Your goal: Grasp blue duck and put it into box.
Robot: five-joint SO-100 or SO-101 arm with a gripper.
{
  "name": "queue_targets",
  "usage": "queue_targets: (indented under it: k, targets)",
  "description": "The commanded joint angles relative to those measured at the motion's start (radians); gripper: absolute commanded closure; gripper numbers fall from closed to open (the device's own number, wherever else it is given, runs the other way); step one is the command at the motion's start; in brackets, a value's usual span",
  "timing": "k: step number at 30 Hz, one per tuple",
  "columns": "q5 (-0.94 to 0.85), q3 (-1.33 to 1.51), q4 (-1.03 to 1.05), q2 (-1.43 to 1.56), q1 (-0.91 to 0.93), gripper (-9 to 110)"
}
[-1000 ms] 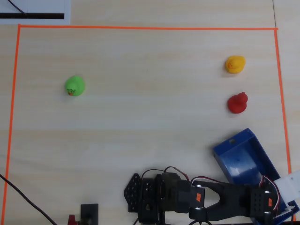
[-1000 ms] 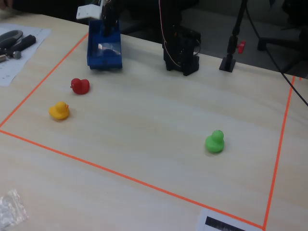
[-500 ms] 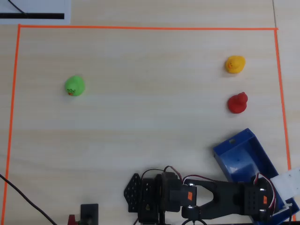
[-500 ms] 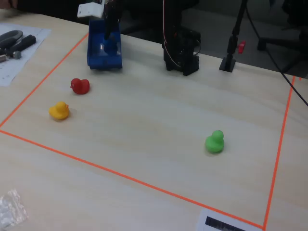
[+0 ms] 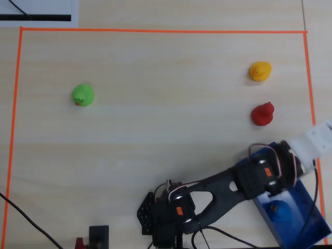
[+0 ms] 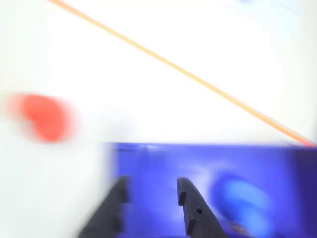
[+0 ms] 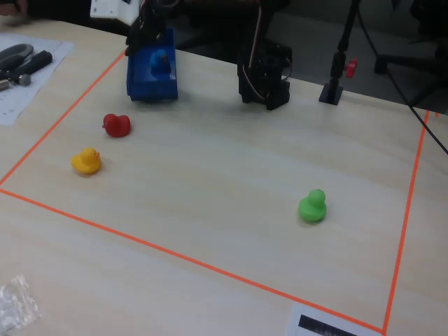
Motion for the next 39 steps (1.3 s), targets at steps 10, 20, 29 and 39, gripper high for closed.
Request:
queue_targets:
  k: [10,20,29,39]
  targets:
    - [0.041,0.738,0.129,0.884,-0.989,101]
    - [0.029,1.072,0.314,1.137,-1.138,101]
    - [0.034,1.18,0.428,1.282,-1.175,101]
    - [0.048,1.192,0.514,1.293,-1.204,101]
